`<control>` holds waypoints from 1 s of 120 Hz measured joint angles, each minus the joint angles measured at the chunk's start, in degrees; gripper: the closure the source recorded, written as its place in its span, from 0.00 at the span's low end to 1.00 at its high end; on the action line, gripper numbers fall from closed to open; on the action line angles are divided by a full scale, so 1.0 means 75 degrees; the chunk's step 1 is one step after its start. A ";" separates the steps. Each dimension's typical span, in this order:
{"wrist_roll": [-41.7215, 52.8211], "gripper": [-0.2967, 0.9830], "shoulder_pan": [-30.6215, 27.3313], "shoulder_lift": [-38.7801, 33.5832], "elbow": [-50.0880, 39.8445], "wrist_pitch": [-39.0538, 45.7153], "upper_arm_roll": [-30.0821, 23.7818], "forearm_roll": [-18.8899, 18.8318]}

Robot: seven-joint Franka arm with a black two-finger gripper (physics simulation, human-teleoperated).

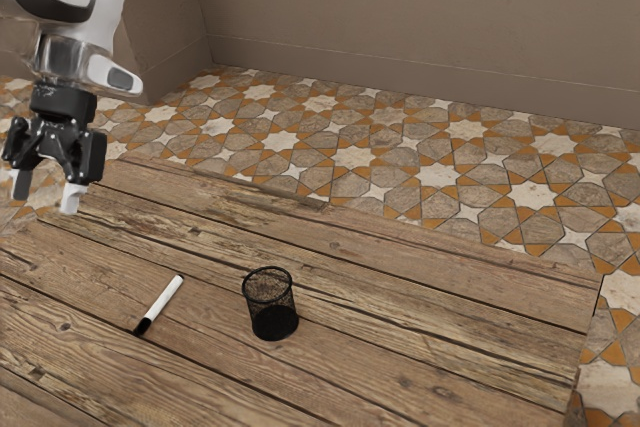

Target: Put the marker into the pen holder.

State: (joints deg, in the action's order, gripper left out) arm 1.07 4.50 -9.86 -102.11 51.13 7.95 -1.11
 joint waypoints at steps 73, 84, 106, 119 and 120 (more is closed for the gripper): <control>-0.0170 0.26 -0.0565 0.2341 -0.1827 0.7858 -0.0285 0.0294; -0.0010 0.26 -0.0872 0.2301 -0.2342 0.8833 -0.0208 0.0321; 0.0519 0.26 -0.0887 0.2458 -0.3292 1.0415 -0.0194 0.0340; 0.0930 0.26 -0.1015 0.2508 -0.3700 1.0979 -0.0193 0.0340; 0.0962 0.26 -0.1019 0.2507 -0.3718 1.1011 -0.0193 0.0339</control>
State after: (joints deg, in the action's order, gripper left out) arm 8.28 -3.14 8.94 -129.99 133.71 6.50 1.44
